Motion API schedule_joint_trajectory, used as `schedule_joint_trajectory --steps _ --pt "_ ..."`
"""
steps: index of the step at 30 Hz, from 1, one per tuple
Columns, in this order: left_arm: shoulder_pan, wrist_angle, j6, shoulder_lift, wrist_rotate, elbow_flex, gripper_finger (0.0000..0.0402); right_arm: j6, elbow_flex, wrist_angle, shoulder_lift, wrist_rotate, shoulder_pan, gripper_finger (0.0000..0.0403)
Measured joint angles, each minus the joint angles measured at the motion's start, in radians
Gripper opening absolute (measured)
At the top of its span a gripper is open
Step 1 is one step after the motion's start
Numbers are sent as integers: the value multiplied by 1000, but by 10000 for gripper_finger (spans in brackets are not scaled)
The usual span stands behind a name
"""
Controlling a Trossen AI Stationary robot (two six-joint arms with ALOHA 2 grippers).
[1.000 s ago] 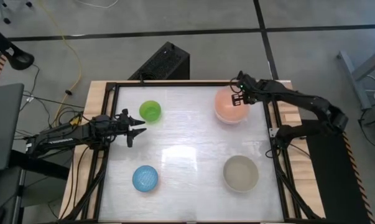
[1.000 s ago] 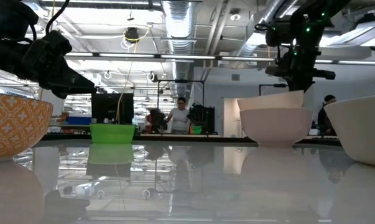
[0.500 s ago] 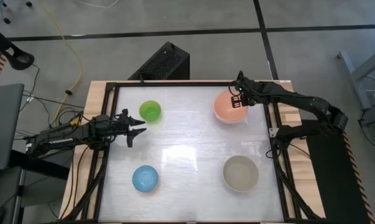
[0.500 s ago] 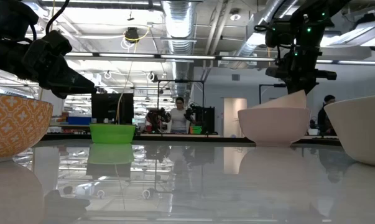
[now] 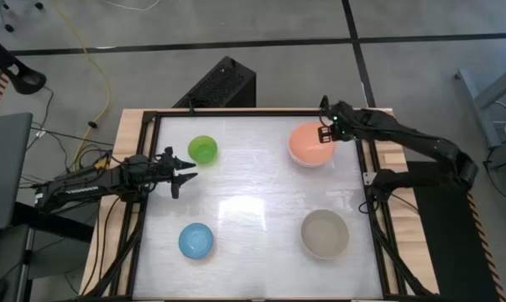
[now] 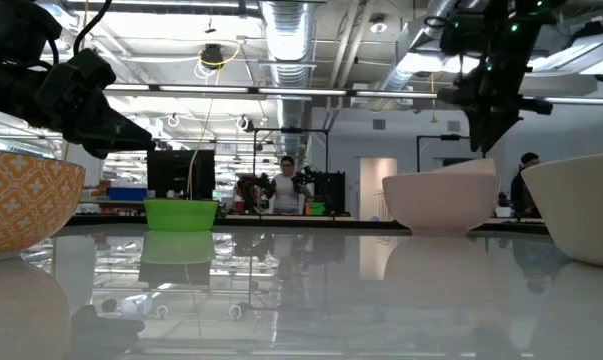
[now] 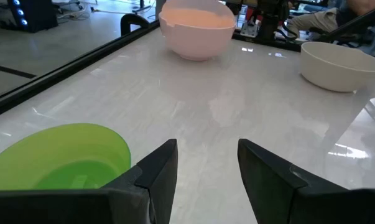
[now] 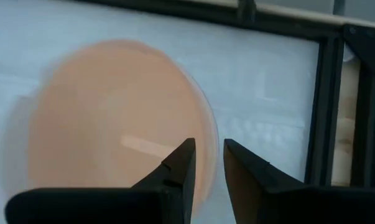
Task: Nest bowls inside each other
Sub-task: Stack the orange bowl on top of the white bowl
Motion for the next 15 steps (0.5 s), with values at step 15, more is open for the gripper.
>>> schedule_joint_trajectory --steps 15 --pt "0 0 0 0 0 0 158 114 -22 69 123 315 133 15"
